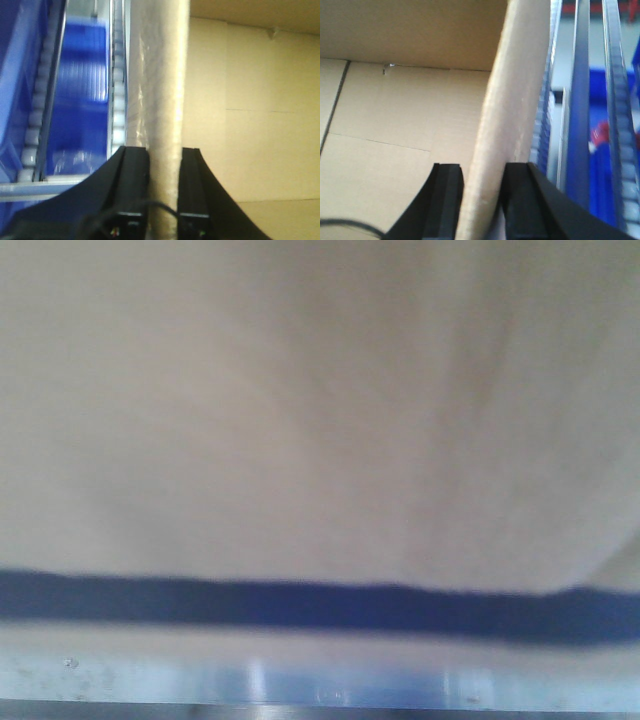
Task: Grab box from left shelf to table start
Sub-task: 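Lift the box with both grippers and pull it off the shelf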
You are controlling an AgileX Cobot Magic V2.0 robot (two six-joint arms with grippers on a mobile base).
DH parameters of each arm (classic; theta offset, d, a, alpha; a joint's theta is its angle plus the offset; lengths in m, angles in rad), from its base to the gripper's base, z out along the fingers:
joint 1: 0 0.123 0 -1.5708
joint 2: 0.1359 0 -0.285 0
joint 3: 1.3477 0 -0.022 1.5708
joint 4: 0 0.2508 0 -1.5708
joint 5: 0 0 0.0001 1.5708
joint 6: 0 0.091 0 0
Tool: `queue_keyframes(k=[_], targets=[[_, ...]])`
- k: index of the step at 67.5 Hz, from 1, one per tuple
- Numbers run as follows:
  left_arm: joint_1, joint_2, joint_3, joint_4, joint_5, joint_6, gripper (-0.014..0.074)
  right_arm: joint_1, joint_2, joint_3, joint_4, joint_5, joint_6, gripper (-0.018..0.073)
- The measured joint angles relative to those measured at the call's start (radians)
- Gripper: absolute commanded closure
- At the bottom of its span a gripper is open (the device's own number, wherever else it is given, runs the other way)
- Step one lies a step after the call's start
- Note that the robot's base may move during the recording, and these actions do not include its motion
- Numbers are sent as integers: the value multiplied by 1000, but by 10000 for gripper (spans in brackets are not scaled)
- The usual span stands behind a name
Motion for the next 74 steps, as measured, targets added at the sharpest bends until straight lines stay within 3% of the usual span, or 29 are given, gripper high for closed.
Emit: queue_keyframes(k=[25,74], targets=[[5,-158,0,-17,24,9,688,0,-133,0,44,-3,-7,501],[6,-166,15,-18,11,10,688,0,-139,-2,46,-7,-8,501]])
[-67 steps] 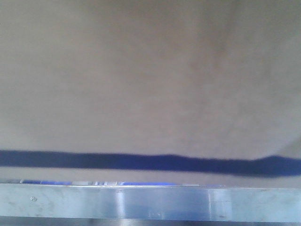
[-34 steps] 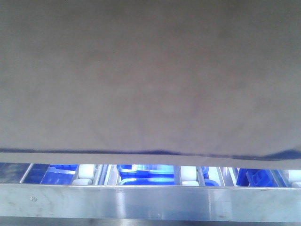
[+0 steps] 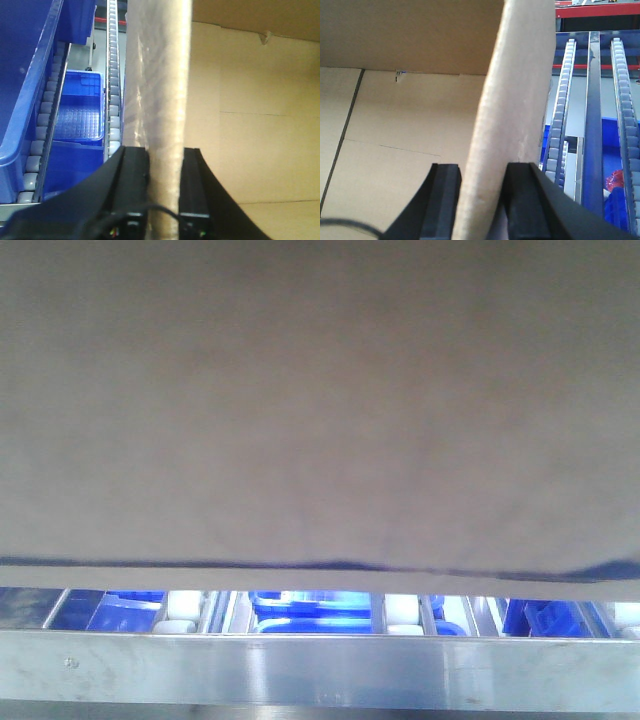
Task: Grab box from left shelf to table start
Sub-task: 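Lift the box with both grippers and pull it off the shelf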
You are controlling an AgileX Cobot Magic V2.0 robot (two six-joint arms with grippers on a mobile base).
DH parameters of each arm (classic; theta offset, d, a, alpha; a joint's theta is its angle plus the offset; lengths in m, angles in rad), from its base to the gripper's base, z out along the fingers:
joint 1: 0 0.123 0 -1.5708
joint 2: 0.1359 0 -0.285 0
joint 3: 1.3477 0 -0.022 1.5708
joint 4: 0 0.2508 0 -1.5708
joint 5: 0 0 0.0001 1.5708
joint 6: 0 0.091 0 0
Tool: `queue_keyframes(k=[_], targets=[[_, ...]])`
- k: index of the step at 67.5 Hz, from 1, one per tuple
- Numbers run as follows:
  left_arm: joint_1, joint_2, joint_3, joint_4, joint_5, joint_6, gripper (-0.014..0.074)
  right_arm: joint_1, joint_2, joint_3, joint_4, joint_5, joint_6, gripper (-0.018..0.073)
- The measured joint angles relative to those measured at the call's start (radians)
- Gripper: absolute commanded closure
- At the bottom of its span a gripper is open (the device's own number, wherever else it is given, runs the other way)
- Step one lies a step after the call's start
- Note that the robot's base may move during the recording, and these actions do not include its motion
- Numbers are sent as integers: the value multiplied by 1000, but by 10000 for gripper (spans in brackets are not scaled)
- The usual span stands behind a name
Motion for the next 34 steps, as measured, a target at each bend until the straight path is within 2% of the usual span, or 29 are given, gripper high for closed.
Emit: queue_keyframes(k=[34], targets=[[0,0,187,-39,-95,-11,688,0,0,0,-26,-28,-9,501]])
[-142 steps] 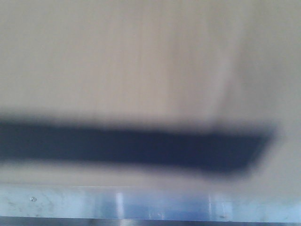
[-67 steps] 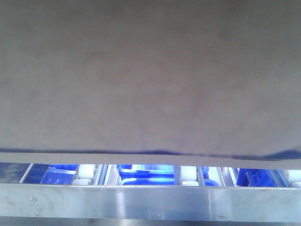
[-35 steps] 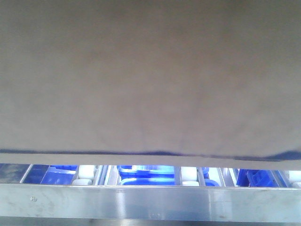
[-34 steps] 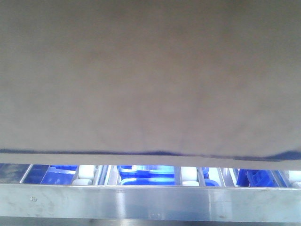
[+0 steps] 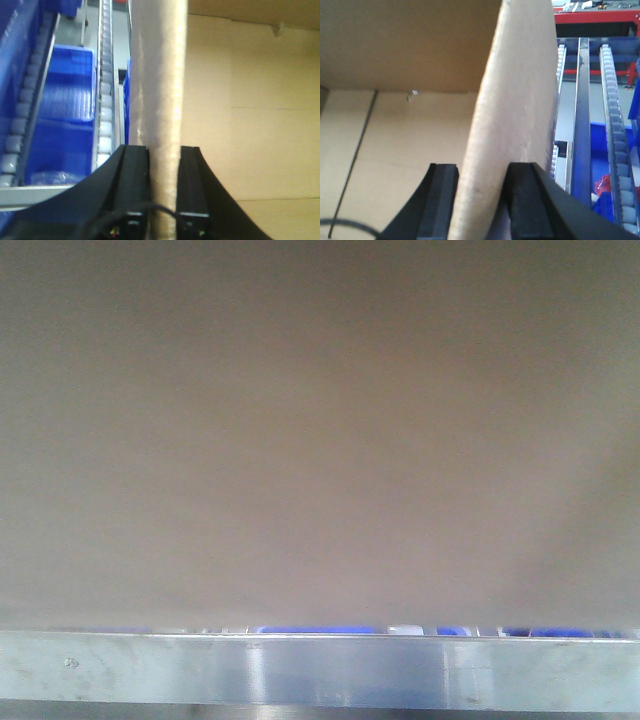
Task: Grab box from left shelf to table start
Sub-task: 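Lift the box with both grippers and pull it off the shelf, then hold the box with both grippers while the base drives to the table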
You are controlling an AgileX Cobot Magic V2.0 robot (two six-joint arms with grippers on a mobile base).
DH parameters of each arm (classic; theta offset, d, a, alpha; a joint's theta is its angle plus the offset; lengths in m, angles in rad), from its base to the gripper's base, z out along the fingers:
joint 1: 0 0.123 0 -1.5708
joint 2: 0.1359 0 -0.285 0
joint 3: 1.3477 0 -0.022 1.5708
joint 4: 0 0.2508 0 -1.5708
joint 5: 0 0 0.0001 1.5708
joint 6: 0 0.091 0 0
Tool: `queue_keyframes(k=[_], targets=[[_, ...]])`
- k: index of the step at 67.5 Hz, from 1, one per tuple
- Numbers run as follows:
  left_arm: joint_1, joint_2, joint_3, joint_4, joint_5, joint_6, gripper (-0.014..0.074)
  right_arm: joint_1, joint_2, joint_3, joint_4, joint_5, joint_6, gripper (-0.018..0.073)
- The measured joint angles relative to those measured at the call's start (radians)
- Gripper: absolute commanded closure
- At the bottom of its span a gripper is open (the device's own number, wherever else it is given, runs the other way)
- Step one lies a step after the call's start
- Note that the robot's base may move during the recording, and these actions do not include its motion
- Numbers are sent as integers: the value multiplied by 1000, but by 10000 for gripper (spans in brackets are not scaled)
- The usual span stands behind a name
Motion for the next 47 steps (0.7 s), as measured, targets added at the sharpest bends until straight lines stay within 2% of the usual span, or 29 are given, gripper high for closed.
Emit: queue_keyframes(k=[28,47], targets=[[0,0,218,-55,-109,-16,688,-1,5,0,0,-37,-13,501],[0,0,236,-62,-122,-17,688,-4,10,0,0,-37,-13,501]])
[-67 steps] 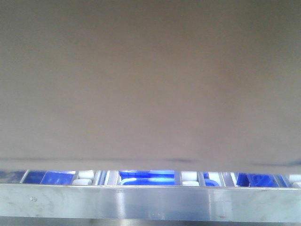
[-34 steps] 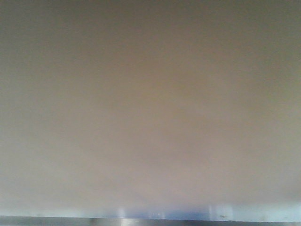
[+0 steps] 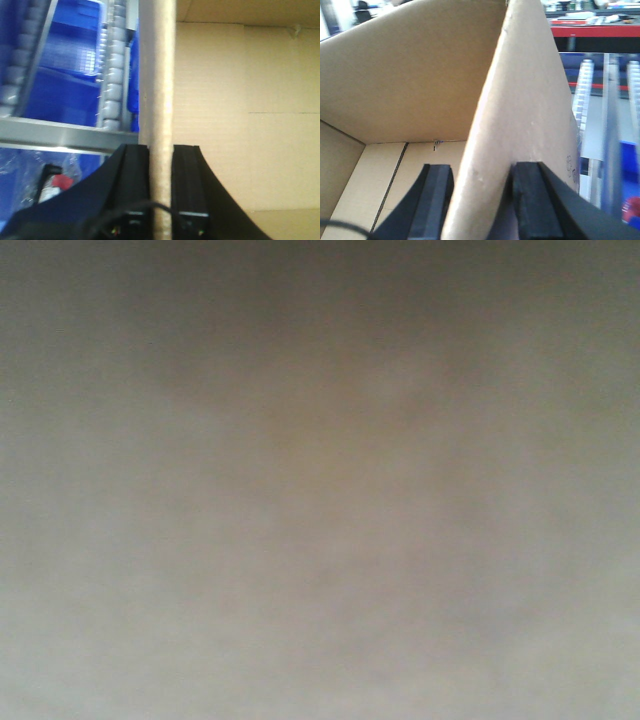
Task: Grab box from left shelf to table start
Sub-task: 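Hold the box with both grippers while the base drives to the table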
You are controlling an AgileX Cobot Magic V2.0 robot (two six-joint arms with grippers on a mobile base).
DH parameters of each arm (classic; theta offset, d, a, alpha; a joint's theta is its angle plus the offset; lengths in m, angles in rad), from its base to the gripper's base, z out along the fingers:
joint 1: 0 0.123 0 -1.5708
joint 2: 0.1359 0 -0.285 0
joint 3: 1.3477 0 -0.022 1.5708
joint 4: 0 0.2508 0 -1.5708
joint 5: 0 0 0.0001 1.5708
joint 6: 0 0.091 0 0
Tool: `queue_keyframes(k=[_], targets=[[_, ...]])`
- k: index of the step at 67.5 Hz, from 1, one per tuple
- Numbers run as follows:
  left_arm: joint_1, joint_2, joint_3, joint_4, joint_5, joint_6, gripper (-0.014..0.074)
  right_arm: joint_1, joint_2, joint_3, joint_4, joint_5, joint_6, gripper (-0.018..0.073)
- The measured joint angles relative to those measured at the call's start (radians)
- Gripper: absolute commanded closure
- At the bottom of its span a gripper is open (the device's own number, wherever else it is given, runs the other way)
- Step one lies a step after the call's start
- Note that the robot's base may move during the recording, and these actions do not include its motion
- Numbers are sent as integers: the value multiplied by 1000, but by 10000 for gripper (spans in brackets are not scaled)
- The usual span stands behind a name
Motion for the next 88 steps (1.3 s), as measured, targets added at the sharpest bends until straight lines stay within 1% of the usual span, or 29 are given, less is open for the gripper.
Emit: queue_keyframes(k=[88], targets=[[0,0,3,-3,0,-2,688,0,0,0,1,-5,0,501]])
